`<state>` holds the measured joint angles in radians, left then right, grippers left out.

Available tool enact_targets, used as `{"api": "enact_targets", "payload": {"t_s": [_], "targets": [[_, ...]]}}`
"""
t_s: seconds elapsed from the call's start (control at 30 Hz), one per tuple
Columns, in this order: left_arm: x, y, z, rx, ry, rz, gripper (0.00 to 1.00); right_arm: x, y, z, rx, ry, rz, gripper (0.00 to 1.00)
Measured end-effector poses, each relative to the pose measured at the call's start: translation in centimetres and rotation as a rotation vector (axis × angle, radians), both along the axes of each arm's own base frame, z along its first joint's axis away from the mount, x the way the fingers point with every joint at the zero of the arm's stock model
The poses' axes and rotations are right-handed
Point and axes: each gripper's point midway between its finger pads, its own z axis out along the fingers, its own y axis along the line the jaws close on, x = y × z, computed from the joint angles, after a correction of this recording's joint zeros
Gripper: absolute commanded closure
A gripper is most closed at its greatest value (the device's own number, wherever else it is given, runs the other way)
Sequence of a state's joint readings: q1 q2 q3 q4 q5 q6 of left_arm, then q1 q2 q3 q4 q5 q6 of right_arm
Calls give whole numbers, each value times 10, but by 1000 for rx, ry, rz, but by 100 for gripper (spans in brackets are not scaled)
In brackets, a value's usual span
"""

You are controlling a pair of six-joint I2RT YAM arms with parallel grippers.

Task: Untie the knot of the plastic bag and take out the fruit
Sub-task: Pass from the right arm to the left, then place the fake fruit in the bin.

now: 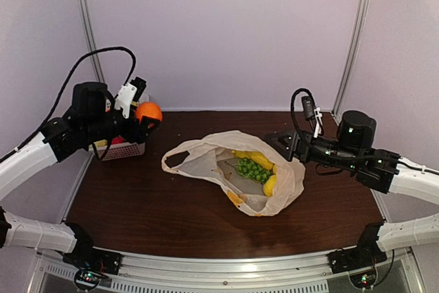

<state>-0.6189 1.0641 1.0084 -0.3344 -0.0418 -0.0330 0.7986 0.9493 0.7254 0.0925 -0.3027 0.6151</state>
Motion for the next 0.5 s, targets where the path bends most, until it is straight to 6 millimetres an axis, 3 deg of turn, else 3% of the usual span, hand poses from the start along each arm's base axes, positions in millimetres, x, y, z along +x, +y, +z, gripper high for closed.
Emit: {"api": "enact_targets", "payload": {"t_s": [0.1,0.2,0.5], "targets": [[26,42,-3,-2,40,117,36,0,-4,-2,-11,0,-16,0],[47,81,-21,3,108,223,36,-1,-9,-3,-21,-1,-31,0],[76,155,-70,6,268,410,36,-3,-20,-6,-36,-1,-61,0]]}}
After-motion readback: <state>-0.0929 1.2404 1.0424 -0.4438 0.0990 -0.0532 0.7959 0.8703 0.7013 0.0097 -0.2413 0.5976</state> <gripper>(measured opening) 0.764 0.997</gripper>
